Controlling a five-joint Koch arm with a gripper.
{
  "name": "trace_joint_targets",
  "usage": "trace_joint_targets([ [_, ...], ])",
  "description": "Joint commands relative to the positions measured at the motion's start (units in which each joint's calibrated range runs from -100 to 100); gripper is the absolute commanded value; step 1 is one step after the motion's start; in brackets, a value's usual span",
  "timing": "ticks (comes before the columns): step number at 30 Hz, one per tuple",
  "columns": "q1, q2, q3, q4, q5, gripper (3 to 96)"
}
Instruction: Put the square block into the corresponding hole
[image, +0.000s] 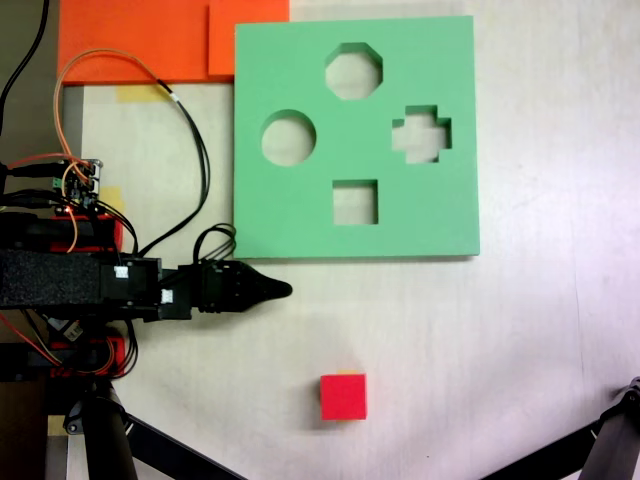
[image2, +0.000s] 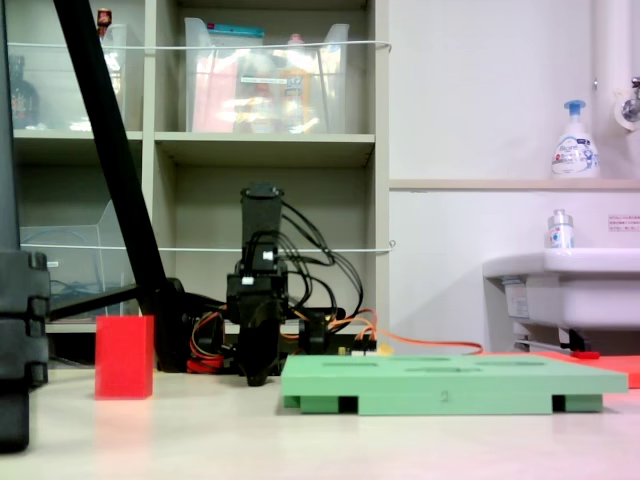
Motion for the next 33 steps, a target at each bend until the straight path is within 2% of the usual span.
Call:
trace_joint_targets([
  [1,-0.05,-0.55,-0.98,-7.81,-0.15,50.7],
  [8,-0.93,-0.55,-0.98,-7.72,2.59,50.5],
  [10,-1.32,-0.55,-0.98,-7.33,7.72,51.0],
  [13,-1.71,-0.55,-0.98,-3.0,21.49,49.3],
  [15,-1.76,-0.55,6.3,-5.31,25.59,47.2],
  [17,-1.86,7.97,18.36,-15.9,30.77,47.0],
  [21,-1.76,25.85,56.25,-59.23,38.44,47.0],
  [26,-0.63,49.73,100.91,-100.54,42.59,47.0],
  [28,0.1,55.32,114.27,-106.71,43.96,47.0],
  [33,0.05,64.4,134.41,-106.71,45.32,47.9],
])
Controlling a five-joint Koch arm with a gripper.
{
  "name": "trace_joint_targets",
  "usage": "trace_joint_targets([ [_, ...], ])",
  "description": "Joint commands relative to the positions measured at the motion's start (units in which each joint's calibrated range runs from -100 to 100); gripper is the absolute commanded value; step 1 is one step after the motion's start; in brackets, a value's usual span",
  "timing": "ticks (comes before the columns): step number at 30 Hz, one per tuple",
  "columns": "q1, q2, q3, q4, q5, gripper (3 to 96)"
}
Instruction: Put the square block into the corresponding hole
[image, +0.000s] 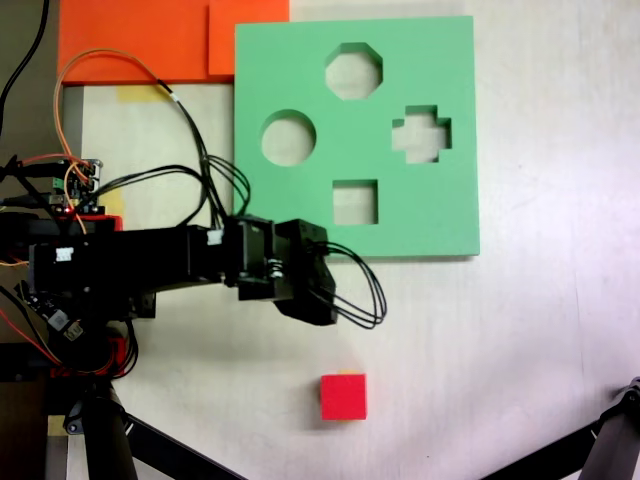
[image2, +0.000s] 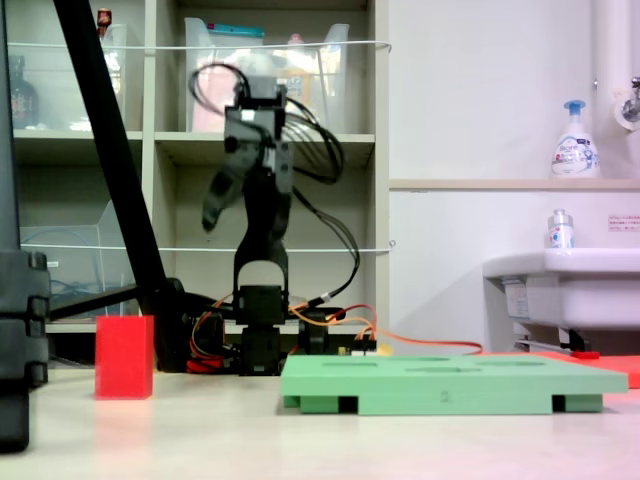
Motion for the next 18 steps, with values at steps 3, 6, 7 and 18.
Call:
trace_joint_targets([
  [3,-0.93,8.83,14.27,-2.35,-1.12,50.7],
  [6,-1.66,13.16,14.57,-2.35,-3.27,56.8],
  [7,-1.86,14.84,14.57,-2.35,-3.27,60.0],
  [18,-6.54,30.06,13.27,-2.35,-6.79,89.0],
])
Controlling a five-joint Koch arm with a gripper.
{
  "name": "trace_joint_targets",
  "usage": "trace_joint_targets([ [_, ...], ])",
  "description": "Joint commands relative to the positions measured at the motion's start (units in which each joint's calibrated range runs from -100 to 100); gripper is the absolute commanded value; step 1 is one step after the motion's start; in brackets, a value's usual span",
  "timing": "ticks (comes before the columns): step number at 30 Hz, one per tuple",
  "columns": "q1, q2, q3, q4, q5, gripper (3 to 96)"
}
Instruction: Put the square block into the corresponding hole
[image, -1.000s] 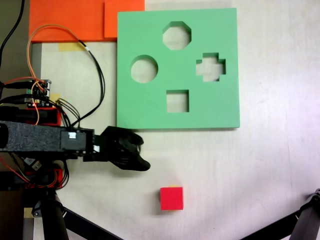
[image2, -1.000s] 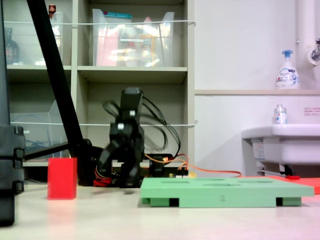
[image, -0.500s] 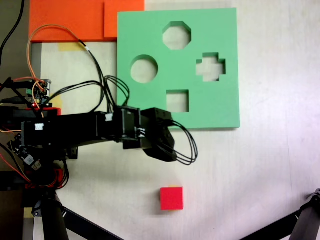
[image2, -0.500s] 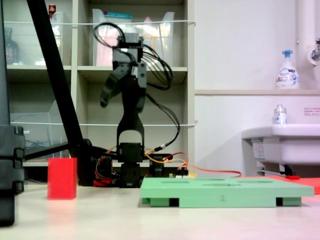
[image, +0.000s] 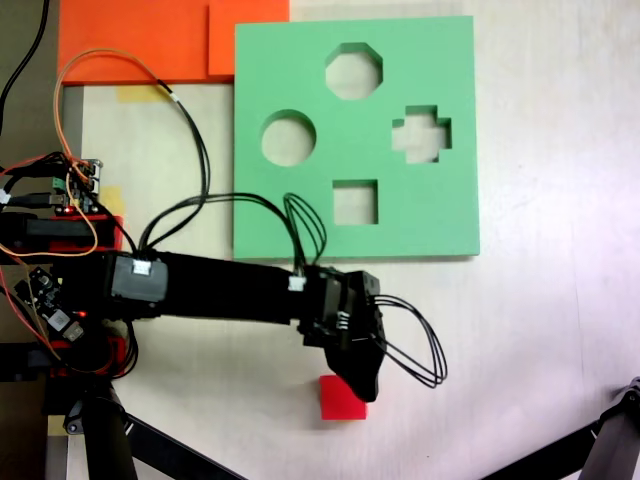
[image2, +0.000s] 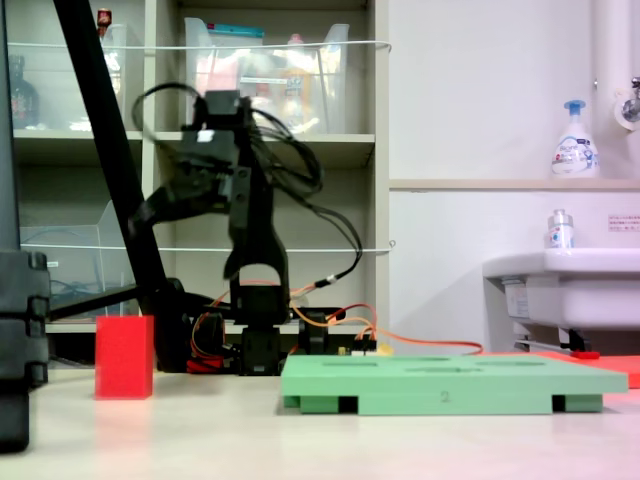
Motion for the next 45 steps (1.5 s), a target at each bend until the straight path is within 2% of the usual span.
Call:
trace_joint_targets([
  [1,-0.93,2.73,0.52,-1.96,-2.39,94.6],
  [15,-4.44,3.15,-20.51,-1.19,-5.71,95.4],
  [26,-6.84,10.27,-17.52,4.59,-6.74,95.1],
  [40,-5.91,15.86,-13.14,7.0,-6.89,94.4],
  [45,-5.91,16.98,-13.14,8.83,-6.94,87.3],
])
